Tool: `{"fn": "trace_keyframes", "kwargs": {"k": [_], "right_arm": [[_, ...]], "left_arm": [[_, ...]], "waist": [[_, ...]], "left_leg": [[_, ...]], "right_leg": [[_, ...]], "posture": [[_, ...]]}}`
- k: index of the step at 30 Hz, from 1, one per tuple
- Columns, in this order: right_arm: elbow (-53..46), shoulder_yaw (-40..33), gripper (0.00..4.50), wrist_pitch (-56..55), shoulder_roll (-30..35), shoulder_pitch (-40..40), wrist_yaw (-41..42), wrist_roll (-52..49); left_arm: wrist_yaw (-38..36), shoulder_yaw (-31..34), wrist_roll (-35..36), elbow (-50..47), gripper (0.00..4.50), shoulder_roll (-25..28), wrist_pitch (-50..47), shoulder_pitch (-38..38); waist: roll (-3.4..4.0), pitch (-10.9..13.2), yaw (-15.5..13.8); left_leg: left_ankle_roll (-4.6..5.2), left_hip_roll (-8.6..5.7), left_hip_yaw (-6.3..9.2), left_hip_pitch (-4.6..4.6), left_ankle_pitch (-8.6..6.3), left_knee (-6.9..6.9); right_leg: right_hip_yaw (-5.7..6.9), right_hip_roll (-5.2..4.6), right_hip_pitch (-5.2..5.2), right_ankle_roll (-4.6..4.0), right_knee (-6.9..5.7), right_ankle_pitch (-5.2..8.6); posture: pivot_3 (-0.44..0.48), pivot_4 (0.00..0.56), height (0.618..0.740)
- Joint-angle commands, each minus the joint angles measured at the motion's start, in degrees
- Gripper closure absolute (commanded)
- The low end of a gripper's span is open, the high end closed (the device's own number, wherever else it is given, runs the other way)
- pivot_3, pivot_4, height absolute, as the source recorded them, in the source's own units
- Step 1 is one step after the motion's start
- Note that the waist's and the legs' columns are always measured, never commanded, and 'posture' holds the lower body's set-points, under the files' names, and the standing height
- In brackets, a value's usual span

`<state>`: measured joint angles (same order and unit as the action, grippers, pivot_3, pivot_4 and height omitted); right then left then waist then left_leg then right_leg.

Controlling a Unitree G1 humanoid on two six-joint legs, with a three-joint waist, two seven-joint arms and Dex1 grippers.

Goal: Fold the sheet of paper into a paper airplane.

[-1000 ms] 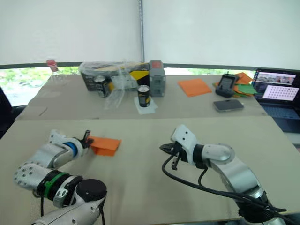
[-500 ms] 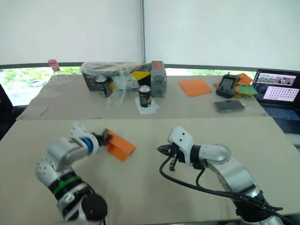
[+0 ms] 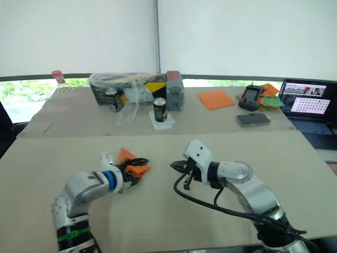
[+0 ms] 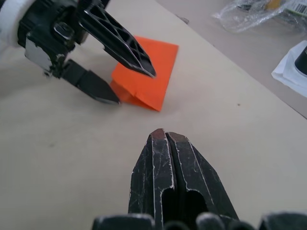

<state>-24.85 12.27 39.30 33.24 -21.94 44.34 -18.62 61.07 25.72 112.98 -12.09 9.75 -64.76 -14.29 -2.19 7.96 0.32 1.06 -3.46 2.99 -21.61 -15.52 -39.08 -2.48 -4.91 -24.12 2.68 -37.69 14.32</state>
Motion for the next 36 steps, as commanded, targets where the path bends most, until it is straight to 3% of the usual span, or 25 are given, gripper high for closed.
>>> {"fn": "trace_keyframes", "kwargs": {"k": [1, 4, 6, 8, 11, 12, 13, 15, 17, 19, 24, 28, 36], "right_arm": [[0.93, 0.92, 4.5, -2.73, 0.15, -1.58, 1.83, 0.58], [2.96, 2.11, 4.5, -4.11, -0.67, -2.79, 2.99, 1.04], [4.22, 2.89, 4.5, -4.83, -1.41, -3.63, 3.58, 1.21], [5.08, 3.44, 4.5, -5.28, -2.06, -4.24, 4.19, 1.35], [6.08, 4.22, 4.5, -5.69, -3.13, -5.03, 4.84, 1.6], [6.43, 4.49, 4.5, -5.81, -3.55, -5.32, 4.74, 1.81], [7.42, 5.29, 4.5, -5.72, -5.1, -5.94, 3.43, 2.57], [9.14, 6.42, 4.5, -5.34, -8.41, -7.1, 0.5, 4.04], [10.1, 7.2, 3.88, -4.87, -12.21, -8.35, -2.85, 5.5], [9.55, 7.84, 3.29, -3.2, -16.47, -9.73, -5.7, 5.71], [10.85, 11.69, 1.59, -0.76, -24.0, -12.19, -11.26, 8.76], [14.57, 14.75, 0.21, -0.32, -27.9, -13.62, -13.73, 11.34], [27.1, 19.81, 0.08, -3.52, -33.0, -16.15, -17.13, 17.8]], "left_arm": [[-16.46, 2.72, 0.02, 8.58, 0.03, 17.25, -9.78, 3.37], [-33.73, 2.03, 0.02, 21.04, 0.03, 35.68, -18.76, 2.6], [-44.0, 1.02, 0.02, 27.26, 0.03, 45.17, -23.06, 1.03], [-50.53, 0.64, 0.02, 30.91, 0.03, 50.88, -24.34, -0.12], [-56.28, 1.87, -0.7, 28.91, 0.03, 56.09, -23.08, 1.06], [-58.62, 3.29, -4.64, 25.86, 0.03, 56.55, -21.92, 1.81], [-66.46, 3.6, -18.93, 17.43, 0.03, 56.57, -9.89, 6.08], [-77.38, 3.55, -39.74, 7.38, 0.03, 55.2, 9.33, 12.09], [-82.62, -1.48, -53.46, 5.47, 0.0, 55.75, 20.64, 15.31], [-91.38, -5.04, -60.84, 3.91, 0.0, 55.32, 27.91, 17.31], [-104.01, -10.73, -70.38, 0.47, 0.0, 52.98, 36.65, 18.54], [-106.24, -12.24, -72.51, 1.39, 0.0, 49.96, 36.09, 16.58], [-110.09, -11.87, -77.04, 4.55, 0.0, 48.09, 35.31, 14.86]], "waist": [[0.03, -0.01, 0.55], [0.18, 0.07, 1.0], [0.22, 0.14, 1.02], [0.28, 0.18, 0.62], [0.33, 0.21, 0.35], [0.33, 0.21, 0.37], [0.35, 0.22, 0.48], [0.38, 0.24, 0.71], [0.36, 0.23, 0.76], [0.4, 0.25, 0.66], [0.35, 0.22, 0.69], [0.35, 0.22, 1.01], [0.32, 0.21, 2.27]], "left_leg": [[-0.01, 0.02, 0.01, 0.11, 0.01, 0.14], [0.06, 0.27, 0.03, 0.32, -0.07, 0.43], [0.05, 0.29, 0.06, 0.38, -0.08, 0.54], [0.01, 0.3, 0.14, 0.4, -0.06, 0.76], [0.0, 0.3, 0.21, 0.38, -0.05, 0.81], [0.02, 0.28, 0.21, 0.38, -0.07, 0.81], [0.03, 0.28, 0.21, 0.37, -0.08, 0.81], [-0.06, 0.26, 0.12, 0.38, -0.04, 0.89], [-0.46, 0.26, -0.08, 0.35, 0.2, 1.15], [-0.58, 0.42, -0.05, 0.31, 0.27, 1.36], [-0.46, 0.42, 0.05, -0.56, 0.22, 1.28], [-0.42, 0.32, 0.0, -0.69, 0.2, 1.24], [-0.25, 0.33, 0.04, -0.58, 0.13, 1.19]], "right_leg": [[0.0, 0.03, 0.02, -0.05, 0.02, 0.03], [0.01, 0.42, -0.04, -0.41, -0.2, 0.21], [0.08, 0.5, -0.11, -0.53, -0.3, 0.28], [0.19, 0.52, -0.17, -0.56, -0.27, 0.3], [0.22, 0.33, -0.15, -0.55, -0.16, 0.3], [0.21, 0.25, -0.15, -0.55, -0.12, 0.3], [0.21, 0.21, -0.15, -0.55, -0.03, 0.3], [0.15, -0.2, -0.07, -0.55, 0.11, 0.3], [0.13, -0.31, -0.23, -0.64, 0.24, 0.25], [0.23, -0.22, -0.26, -0.8, 0.5, 0.15], [0.26, -0.26, -1.0, -0.77, 0.48, 0.11], [0.32, -0.26, -1.12, -0.68, 0.46, 0.06], [0.41, -0.01, -1.13, -0.63, 0.05, 0.04]], "posture": [[0.0, 0.15, 0.74], [0.0, 0.15, 0.74], [0.0, 0.15, 0.74], [0.0, 0.15, 0.74], [0.0, 0.15, 0.74], [0.0, 0.15, 0.74], [0.0, 0.15, 0.74], [0.0, 0.15, 0.74], [0.0, 0.15, 0.74], [0.0, 0.15, 0.74], [0.0, 0.15, 0.74], [0.0, 0.15, 0.74], [0.0, 0.15, 0.74]]}}
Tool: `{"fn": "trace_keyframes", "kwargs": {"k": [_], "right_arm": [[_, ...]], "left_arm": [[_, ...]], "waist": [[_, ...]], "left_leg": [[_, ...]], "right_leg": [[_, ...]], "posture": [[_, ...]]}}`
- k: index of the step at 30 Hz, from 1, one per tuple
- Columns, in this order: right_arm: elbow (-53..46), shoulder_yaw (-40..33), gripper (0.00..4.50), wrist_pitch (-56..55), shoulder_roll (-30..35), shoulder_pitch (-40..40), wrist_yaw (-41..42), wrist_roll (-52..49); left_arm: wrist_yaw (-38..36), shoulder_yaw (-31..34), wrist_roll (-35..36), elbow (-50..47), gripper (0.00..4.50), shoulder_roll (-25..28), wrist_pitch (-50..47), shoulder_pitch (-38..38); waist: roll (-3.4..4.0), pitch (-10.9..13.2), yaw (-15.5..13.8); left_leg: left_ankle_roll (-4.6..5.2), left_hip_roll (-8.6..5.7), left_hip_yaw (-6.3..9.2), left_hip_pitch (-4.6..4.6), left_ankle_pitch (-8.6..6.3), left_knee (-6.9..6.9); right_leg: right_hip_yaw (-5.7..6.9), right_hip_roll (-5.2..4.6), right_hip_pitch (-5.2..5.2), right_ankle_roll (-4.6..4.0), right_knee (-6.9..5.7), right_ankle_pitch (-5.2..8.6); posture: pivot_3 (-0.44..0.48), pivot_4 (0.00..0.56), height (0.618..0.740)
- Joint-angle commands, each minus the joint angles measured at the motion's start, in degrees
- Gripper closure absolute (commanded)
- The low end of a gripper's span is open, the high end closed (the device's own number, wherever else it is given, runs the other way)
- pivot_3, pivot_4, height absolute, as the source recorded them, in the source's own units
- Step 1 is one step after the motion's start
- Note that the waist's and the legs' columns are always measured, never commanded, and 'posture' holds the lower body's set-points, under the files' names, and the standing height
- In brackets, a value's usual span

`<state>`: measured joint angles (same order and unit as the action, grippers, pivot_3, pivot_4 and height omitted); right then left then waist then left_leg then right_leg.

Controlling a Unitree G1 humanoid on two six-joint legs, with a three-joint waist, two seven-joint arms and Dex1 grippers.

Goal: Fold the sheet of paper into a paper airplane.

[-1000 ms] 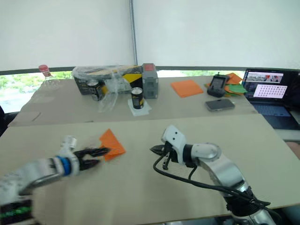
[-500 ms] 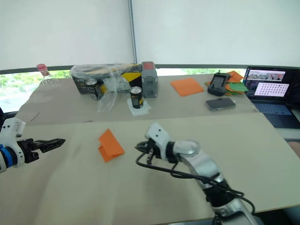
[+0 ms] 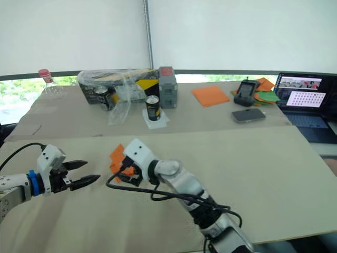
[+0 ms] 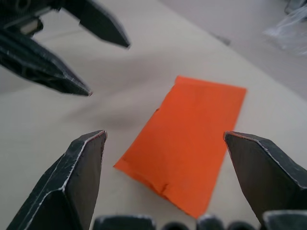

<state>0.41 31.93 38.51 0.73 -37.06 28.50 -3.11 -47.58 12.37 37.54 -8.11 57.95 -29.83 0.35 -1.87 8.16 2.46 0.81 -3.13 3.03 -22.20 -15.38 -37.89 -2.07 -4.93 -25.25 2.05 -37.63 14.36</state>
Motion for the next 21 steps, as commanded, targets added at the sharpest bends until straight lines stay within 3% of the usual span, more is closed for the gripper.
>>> {"fn": "trace_keyframes", "kwargs": {"k": [1, 3, 6, 16, 21], "right_arm": [[2.76, 0.41, 0.08, -3.4, -0.66, -1.06, -1.43, 2.9], [3.9, 1.0, 0.08, -4.66, -0.94, -1.1, -1.7, 4.12], [3.8, 0.62, 0.87, -6.66, -0.88, -1.46, -2.19, 5.67], [0.94, 0.27, 4.31, -14.98, 4.45, -1.73, 0.84, 9.97], [-3.92, -0.58, 4.44, -25.3, 15.92, -0.4, 8.97, 11.26]], "left_arm": [[-1.77, 1.78, -1.98, 0.79, 0.0, -0.21, 0.29, 0.45], [-2.04, 2.29, -2.79, 1.16, 0.0, -0.4, -0.01, 0.92], [-1.93, 2.8, -3.32, 1.29, 0.0, -1.29, -0.66, 0.85], [-3.87, 2.74, -4.29, 2.44, 0.0, -3.35, -1.42, -0.95], [-4.59, 1.05, -5.53, 3.61, 0.0, -4.93, -1.19, -3.18]], "waist": [[0.0, 0.0, 0.17], [0.01, 0.0, 0.21], [0.01, 0.0, 0.32], [0.0, 0.0, 0.16], [-0.01, 0.0, 0.0]], "left_leg": [[0.0, 0.01, 0.01, 0.0, 0.0, 0.0], [0.0, 0.01, 0.01, 0.01, 0.0, 0.0], [-0.01, 0.04, 0.01, -0.01, 0.01, 0.0], [-0.01, 0.03, 0.03, -0.01, 0.0, -0.04], [0.01, 0.01, 0.05, -0.01, -0.01, -0.15]], "right_leg": [[0.0, 0.02, -0.01, 0.0, -0.03, 0.0], [0.0, 0.05, -0.02, 0.0, -0.04, 0.0], [0.0, 0.09, -0.06, 0.0, -0.08, 0.0], [0.01, 0.09, -0.06, 0.0, -0.32, 0.0], [0.06, 0.09, -0.01, 0.0, -0.3, 0.0]], "posture": [[0.0, 0.15, 0.74], [0.0, 0.15, 0.74], [0.0, 0.15, 0.74], [0.0, 0.15, 0.74], [0.0, 0.15, 0.74]]}}
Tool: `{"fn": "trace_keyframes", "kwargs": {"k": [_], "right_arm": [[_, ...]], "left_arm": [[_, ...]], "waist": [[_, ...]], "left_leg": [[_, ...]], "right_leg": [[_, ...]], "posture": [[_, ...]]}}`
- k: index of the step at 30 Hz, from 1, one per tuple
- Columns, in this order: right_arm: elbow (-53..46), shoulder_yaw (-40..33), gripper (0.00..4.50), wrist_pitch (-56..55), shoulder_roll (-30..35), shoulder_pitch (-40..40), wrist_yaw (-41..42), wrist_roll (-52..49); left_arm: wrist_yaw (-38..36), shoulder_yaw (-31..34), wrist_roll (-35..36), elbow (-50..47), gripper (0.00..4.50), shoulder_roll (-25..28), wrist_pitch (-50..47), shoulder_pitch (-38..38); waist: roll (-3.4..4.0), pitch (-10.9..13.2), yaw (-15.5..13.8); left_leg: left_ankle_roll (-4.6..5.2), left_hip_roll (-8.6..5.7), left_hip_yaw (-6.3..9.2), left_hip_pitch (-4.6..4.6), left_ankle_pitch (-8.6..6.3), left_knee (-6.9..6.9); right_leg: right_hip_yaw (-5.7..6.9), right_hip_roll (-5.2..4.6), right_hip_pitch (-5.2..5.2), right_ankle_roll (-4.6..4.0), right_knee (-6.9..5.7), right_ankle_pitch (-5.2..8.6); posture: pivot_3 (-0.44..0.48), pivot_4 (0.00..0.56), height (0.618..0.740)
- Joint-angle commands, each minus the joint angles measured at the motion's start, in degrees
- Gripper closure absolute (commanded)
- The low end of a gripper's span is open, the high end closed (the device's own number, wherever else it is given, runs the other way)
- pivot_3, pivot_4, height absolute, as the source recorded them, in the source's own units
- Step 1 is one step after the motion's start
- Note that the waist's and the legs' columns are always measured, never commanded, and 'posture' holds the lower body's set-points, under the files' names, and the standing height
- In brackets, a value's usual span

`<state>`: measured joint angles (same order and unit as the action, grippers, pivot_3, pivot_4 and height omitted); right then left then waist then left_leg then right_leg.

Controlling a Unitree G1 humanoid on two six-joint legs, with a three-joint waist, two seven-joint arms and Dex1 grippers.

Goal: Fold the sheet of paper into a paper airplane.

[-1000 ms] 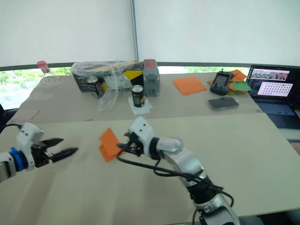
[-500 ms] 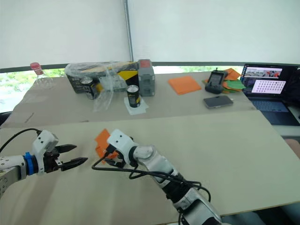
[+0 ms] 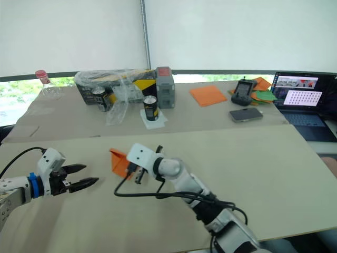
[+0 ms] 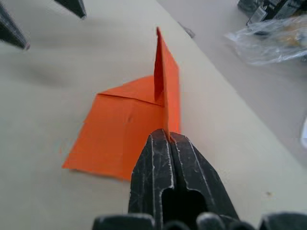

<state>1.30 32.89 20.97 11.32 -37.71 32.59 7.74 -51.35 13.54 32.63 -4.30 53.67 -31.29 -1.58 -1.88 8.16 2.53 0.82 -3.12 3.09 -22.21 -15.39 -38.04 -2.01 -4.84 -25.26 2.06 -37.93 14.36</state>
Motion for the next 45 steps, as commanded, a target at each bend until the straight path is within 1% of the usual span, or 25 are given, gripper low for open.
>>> {"fn": "trace_keyframes", "kwargs": {"k": [1, 2, 4, 7, 8, 11, 14, 16, 18, 20, 21, 22, 24, 27, 28, 30, 31, 33, 35, 38, 40, 45], "right_arm": [[-5.56, -1.97, 4.44, -12.94, 10.23, 0.79, 7.94, 0.81], [-5.76, -2.48, 4.44, -18.5, 14.5, 1.27, 10.69, 0.8], [-4.53, -3.35, 4.44, -27.44, 20.28, 1.88, 14.41, 0.11], [0.78, -4.63, 4.44, -42.02, 26.2, 2.32, 18.32, -1.21], [2.43, -5.02, 4.44, -45.72, 27.27, 2.41, 19.53, -1.72], [8.55, -4.99, 4.44, -59.31, 29.54, 2.48, 21.68, -1.96], [14.37, -4.61, 4.44, -70.3, 29.71, 2.35, 20.99, -0.12], [18.32, -4.55, 4.44, -75.34, 29.21, 1.56, 19.59, 2.49], [20.46, -5.31, 4.44, -77.16, 28.33, 0.82, 18.18, 3.68], [21.77, -5.99, 4.44, -77.78, 27.56, 0.01, 17.6, 2.84], [21.82, -6.12, 4.44, -77.5, 27.55, -0.43, 17.79, 2.8], [21.44, -6.38, 3.88, -76.79, 27.64, -0.52, 18.03, 2.25], [19.97, -7.49, 3.27, -76.13, 28.31, -0.56, 17.23, 3.23], [12.41, -9.35, 2.19, -68.76, 30.81, 2.72, 19.53, -2.52], [6.22, -9.6, 1.9, -62.1, 32.85, 5.99, 21.74, -7.99], [-4.56, -10.73, 1.9, -51.01, 35.84, 12.02, 23.25, -15.08], [-9.24, -11.8, 1.9, -46.71, 36.57, 14.9, 22.44, -16.46], [-15.15, -14.26, 1.9, -39.48, 35.59, 18.38, 18.69, -15.79], [-17.52, -15.81, 1.9, -33.54, 33.35, 19.12, 15.13, -12.73], [-20.21, -15.97, 1.9, -23.5, 29.37, 17.94, 11.35, -9.4], [-21.53, -15.41, 1.9, -19.81, 27.61, 17.25, 10.94, -8.07], [-22.86, -13.6, 1.9, -15.24, 25.8, 16.91, 12.92, -6.51]], "left_arm": [[-1.35, -0.84, -0.76, -0.36, 0.0, -1.16, 0.4, -1.53], [-1.67, -1.35, -0.85, -0.58, 0.0, -1.72, 0.44, -1.83], [-1.97, -1.75, -0.82, -0.69, 0.0, -2.77, 0.03, -2.6], [-2.61, -2.38, -0.75, -0.62, 0.0, -4.07, -0.16, -3.86], [-2.76, -2.54, -0.73, -0.61, 0.0, -4.41, -0.21, -4.19], [-3.68, -3.49, -0.39, -1.48, 0.0, -5.34, -0.48, -5.18], [-5.16, -4.65, -0.13, -2.05, 0.0, -6.19, -0.67, -6.12], [-5.86, -5.52, -0.51, -1.74, 0.0, -6.63, -0.59, -7.16], [-6.22, -6.32, -1.03, -1.24, 0.0, -6.93, -0.5, -8.22], [-6.63, -7.24, -1.32, -0.63, 0.0, -7.36, -0.48, -9.4], [-6.89, -8.03, -1.58, -0.24, 0.0, -7.68, -0.35, -10.25], [-7.13, -8.7, -1.76, 0.08, 0.0, -8.0, -0.33, -10.99], [-7.79, -10.01, -2.22, 0.68, 0.0, -8.64, -0.22, -12.4], [-8.95, -11.26, -2.86, 1.6, 0.0, -9.03, 0.01, -13.7], [-9.36, -11.59, -3.04, 2.06, 0.0, -9.06, 0.1, -14.2], [-9.96, -12.06, -3.49, 3.16, 0.0, -9.19, 0.34, -15.2], [-10.36, -12.34, -3.74, 3.87, 0.0, -9.29, 0.5, -15.78], [-10.96, -12.82, -4.26, 5.02, 0.0, -9.58, 0.91, -16.72], [-11.5, -13.26, -4.65, 5.53, 0.0, -9.83, 1.18, -17.32], [-12.89, -14.38, -5.78, 6.04, 0.0, -9.79, 2.24, -17.84], [-13.8, -15.0, -6.83, 6.32, 0.0, -9.58, 3.41, -18.06], [-15.27, -15.74, -8.99, 6.64, 0.0, -9.33, 5.93, -18.47]], "waist": [[0.0, 0.0, -0.08], [0.02, 0.01, -0.2], [0.04, 0.02, -0.41], [0.01, 0.01, -0.05], [0.0, 0.01, 0.09], [0.01, 0.01, 0.15], [0.01, 0.01, -0.01], [0.0, 0.01, -0.11], [0.0, 0.01, -0.14], [0.0, 0.01, -0.14], [0.01, 0.01, -0.16], [0.01, 0.01, -0.17], [0.01, 0.01, -0.36], [0.02, 0.02, -0.6], [0.03, 0.02, -0.93], [0.03, 0.02, -1.42], [0.03, 0.02, -1.84], [0.02, 0.02, -1.9], [0.02, 0.02, -1.69], [0.03, 0.02, -1.7], [0.03, 0.02, -1.79], [0.03, 0.02, -2.02]], "left_leg": [[0.05, -0.01, 0.0, 0.0, -0.03, -0.02], [0.13, -0.02, 0.0, -0.01, -0.07, -0.03], [0.25, -0.06, -0.01, -0.02, -0.15, -0.16], [0.33, -0.02, -0.05, -0.01, -0.2, -0.28], [0.32, 0.03, -0.08, 0.02, -0.19, -0.28], [0.32, 0.12, -0.15, 0.13, -0.19, -0.27], [0.32, 0.11, -0.17, 0.13, -0.19, -0.28], [0.32, 0.09, -0.17, 0.14, -0.19, -0.31], [0.32, 0.08, -0.17, 0.12, -0.19, -0.37], [0.32, 0.08, -0.17, 0.11, -0.19, -0.42], [0.32, 0.08, -0.17, 0.12, -0.19, -0.43], [0.32, 0.08, -0.17, 0.11, -0.19, -0.47], [0.33, 0.09, -0.16, 0.09, -0.19, -0.6], [0.37, 0.09, -0.15, -0.02, -0.22, -0.76], [0.39, 0.09, -0.15, -0.03, -0.23, -0.78], [0.46, 0.11, -0.12, -0.06, -0.27, -0.8], [0.48, 0.12, -0.12, -0.08, -0.29, -0.82], [0.52, 0.15, -0.08, -0.11, -0.31, -0.86], [0.53, 0.1, -0.16, -0.1, -0.31, -0.91], [0.53, 0.07, -0.22, 0.04, -0.31, -0.93], [0.53, 0.08, -0.2, 0.13, -0.31, -0.92], [0.55, 0.04, -0.17, -0.05, -0.33, -0.95]], "right_leg": [[0.01, -0.01, 0.02, 0.0, 0.0, 0.0], [0.01, -0.01, 0.02, 0.0, 0.03, 0.0], [0.05, -0.04, 0.09, 0.02, 0.14, 0.01], [0.09, -0.04, 0.18, 0.03, 0.29, 0.0], [0.07, 0.0, 0.17, 0.03, 0.28, 0.0], [-0.02, 0.06, 0.18, 0.02, 0.13, 0.0], [-0.09, 0.07, 0.19, 0.02, 0.1, 0.0], [-0.11, 0.06, 0.21, 0.03, 0.11, 0.0], [-0.12, 0.07, 0.21, 0.03, 0.08, 0.0], [-0.14, 0.07, 0.21, 0.03, 0.04, 0.0], [-0.15, 0.07, 0.21, 0.03, 0.01, 0.0], [-0.15, 0.07, 0.21, 0.03, -0.01, 0.0], [-0.15, 0.1, 0.22, 0.03, -0.04, 0.0], [-0.15, 0.1, 0.21, 0.03, -0.04, 0.0], [-0.15, 0.11, 0.21, 0.03, -0.03, 0.0], [-0.14, 0.11, 0.22, 0.03, -0.01, 0.0], [-0.14, 0.11, 0.23, 0.03, -0.01, 0.0], [-0.12, 0.1, 0.23, 0.03, 0.0, 0.0], [-0.2, 0.08, 0.22, 0.04, -0.04, 0.0], [-0.29, 0.1, 0.31, 0.11, -0.1, -0.05], [-0.27, 0.12, 0.37, 0.11, -0.12, -0.05], [-0.21, 0.1, 0.27, 0.12, -0.06, -0.05]], "posture": [[0.0, 0.15, 0.74], [0.0, 0.15, 0.74], [0.0, 0.15, 0.74], [0.0, 0.15, 0.74], [0.0, 0.15, 0.74], [0.0, 0.15, 0.74], [0.0, 0.15, 0.74], [0.0, 0.15, 0.74], [0.0, 0.15, 0.74], [0.0, 0.15, 0.74], [0.0, 0.15, 0.74], [0.0, 0.15, 0.74], [0.0, 0.15, 0.74], [0.0, 0.15, 0.74], [0.0, 0.15, 0.74], [0.0, 0.15, 0.74], [0.0, 0.15, 0.74], [0.0, 0.15, 0.74], [0.0, 0.15, 0.74], [0.0, 0.15, 0.74], [0.0, 0.15, 0.74], [0.0, 0.15, 0.74]]}}
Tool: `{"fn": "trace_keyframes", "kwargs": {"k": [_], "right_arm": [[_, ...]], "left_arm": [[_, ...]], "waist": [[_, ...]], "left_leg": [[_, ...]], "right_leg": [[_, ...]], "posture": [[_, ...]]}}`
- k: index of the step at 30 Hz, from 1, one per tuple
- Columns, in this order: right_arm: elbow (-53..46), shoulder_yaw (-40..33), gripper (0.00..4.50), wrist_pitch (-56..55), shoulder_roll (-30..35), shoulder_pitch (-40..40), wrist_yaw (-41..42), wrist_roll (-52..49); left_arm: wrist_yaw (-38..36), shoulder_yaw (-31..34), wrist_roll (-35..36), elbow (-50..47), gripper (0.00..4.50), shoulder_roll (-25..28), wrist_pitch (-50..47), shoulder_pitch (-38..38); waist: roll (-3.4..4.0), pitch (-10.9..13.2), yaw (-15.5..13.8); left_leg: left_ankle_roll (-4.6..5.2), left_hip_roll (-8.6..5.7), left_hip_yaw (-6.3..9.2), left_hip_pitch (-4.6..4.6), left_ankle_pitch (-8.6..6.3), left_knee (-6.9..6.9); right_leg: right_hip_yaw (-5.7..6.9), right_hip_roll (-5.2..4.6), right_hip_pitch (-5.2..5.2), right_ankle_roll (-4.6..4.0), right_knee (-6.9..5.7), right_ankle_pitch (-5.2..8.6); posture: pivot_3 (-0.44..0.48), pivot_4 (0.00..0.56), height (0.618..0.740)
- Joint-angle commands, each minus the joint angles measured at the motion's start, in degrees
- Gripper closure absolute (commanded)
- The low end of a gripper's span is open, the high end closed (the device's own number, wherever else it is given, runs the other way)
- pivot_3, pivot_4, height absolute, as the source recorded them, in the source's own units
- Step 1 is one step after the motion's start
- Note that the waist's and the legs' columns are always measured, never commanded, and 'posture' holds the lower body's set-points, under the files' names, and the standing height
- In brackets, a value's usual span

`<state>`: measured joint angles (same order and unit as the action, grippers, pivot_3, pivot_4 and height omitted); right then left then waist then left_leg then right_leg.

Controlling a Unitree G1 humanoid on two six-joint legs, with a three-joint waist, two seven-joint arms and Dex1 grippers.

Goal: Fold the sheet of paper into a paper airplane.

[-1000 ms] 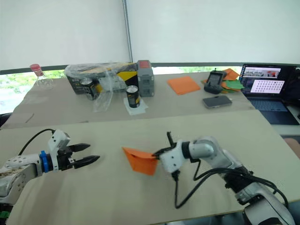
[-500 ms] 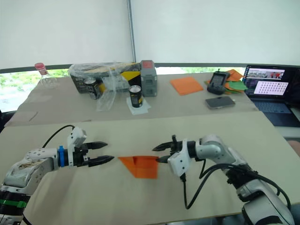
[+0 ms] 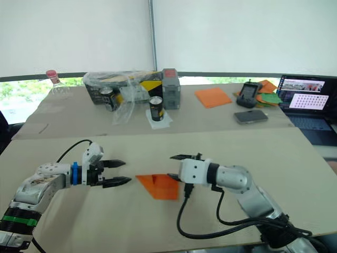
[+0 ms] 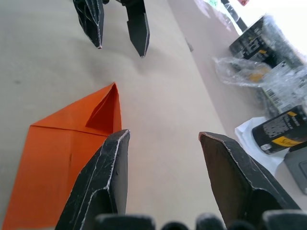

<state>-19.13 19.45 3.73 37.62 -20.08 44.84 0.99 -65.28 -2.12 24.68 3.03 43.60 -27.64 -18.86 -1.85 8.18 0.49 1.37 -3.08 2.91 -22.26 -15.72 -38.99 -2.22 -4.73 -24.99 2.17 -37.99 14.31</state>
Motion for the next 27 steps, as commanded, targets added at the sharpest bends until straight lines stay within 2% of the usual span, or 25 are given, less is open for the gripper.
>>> {"fn": "trace_keyframes", "kwargs": {"k": [1, 4, 8, 15, 16, 18, 22, 27], "right_arm": [[-2.54, -0.05, 2.14, 2.77, -0.82, -0.75, 1.02, 0.15], [-2.88, 0.15, 3.0, 4.09, -1.22, -0.82, 2.51, -0.47], [-4.39, -2.01, 4.42, 6.36, -2.86, -1.04, 2.27, -2.39], [-9.66, -6.9, 4.47, 16.2, -4.16, -1.61, 3.77, -11.1], [-10.19, -6.91, 3.89, 17.29, -4.01, -1.32, 4.1, -11.81], [-11.37, -6.48, 3.33, 19.28, -3.37, -0.57, 4.82, -12.85], [-11.3, -3.21, 1.92, 19.47, -1.25, 0.69, 5.01, -9.16], [-8.45, -1.19, 1.92, 19.11, -1.09, 0.76, 2.69, -4.7]], "left_arm": [[-1.96, -0.43, -1.62, -0.98, 0.0, 0.92, 3.18, -1.14], [-2.69, -0.64, -1.36, -2.91, 0.0, 0.44, 3.26, -1.12], [-2.85, -0.44, -1.32, -3.74, 0.0, 0.15, 2.82, -0.9], [-2.84, -0.12, -1.16, -4.07, 0.0, 0.18, 2.35, 0.01], [-2.88, -0.17, -1.1, -4.2, 0.0, 0.18, 2.25, 0.07], [-3.0, -0.15, -0.73, -4.51, 0.0, 0.14, 1.78, 0.12], [-3.77, -0.42, -0.59, -5.8, 0.0, 0.47, 1.2, 0.59], [-4.14, -0.57, -0.64, -7.86, 0.0, 0.7, 0.69, 2.08]], "waist": [[0.0, 0.0, 0.03], [0.0, 0.0, 0.16], [0.0, 0.0, 0.22], [0.0, 0.0, 0.2], [0.0, 0.0, 0.16], [0.0, 0.0, 0.18], [0.0, 0.0, 0.19], [0.0, 0.0, 0.23]], "left_leg": [[0.01, -0.01, -0.01, -0.03, -0.01, -0.01], [0.02, -0.03, -0.02, -0.03, -0.01, -0.01], [0.02, 0.0, -0.01, -0.02, -0.01, -0.01], [0.02, 0.0, 0.0, -0.01, -0.01, -0.01], [0.02, 0.01, 0.01, -0.01, -0.01, -0.01], [0.02, 0.01, 0.03, -0.02, -0.01, -0.01], [0.02, -0.01, 0.02, -0.02, -0.01, -0.01], [0.02, 0.01, 0.01, 0.0, -0.01, 0.0]], "right_leg": [[0.0, -0.01, -0.01, 0.0, 0.02, 0.0], [0.0, -0.03, -0.01, 0.01, 0.04, -0.01], [0.0, -0.01, -0.01, 0.01, 0.01, -0.01], [0.0, 0.0, -0.02, 0.01, 0.0, -0.01], [0.01, 0.0, -0.01, 0.02, 0.0, -0.01], [0.02, -0.01, -0.01, 0.01, 0.0, -0.01], [0.02, -0.02, 0.0, 0.02, 0.01, -0.01], [0.02, -0.01, -0.01, 0.01, -0.01, -0.01]], "posture": [[0.0, 0.15, 0.74], [0.0, 0.15, 0.74], [0.0, 0.15, 0.74], [0.0, 0.15, 0.74], [0.0, 0.15, 0.74], [0.0, 0.15, 0.74], [0.0, 0.15, 0.74], [0.0, 0.15, 0.74]]}}
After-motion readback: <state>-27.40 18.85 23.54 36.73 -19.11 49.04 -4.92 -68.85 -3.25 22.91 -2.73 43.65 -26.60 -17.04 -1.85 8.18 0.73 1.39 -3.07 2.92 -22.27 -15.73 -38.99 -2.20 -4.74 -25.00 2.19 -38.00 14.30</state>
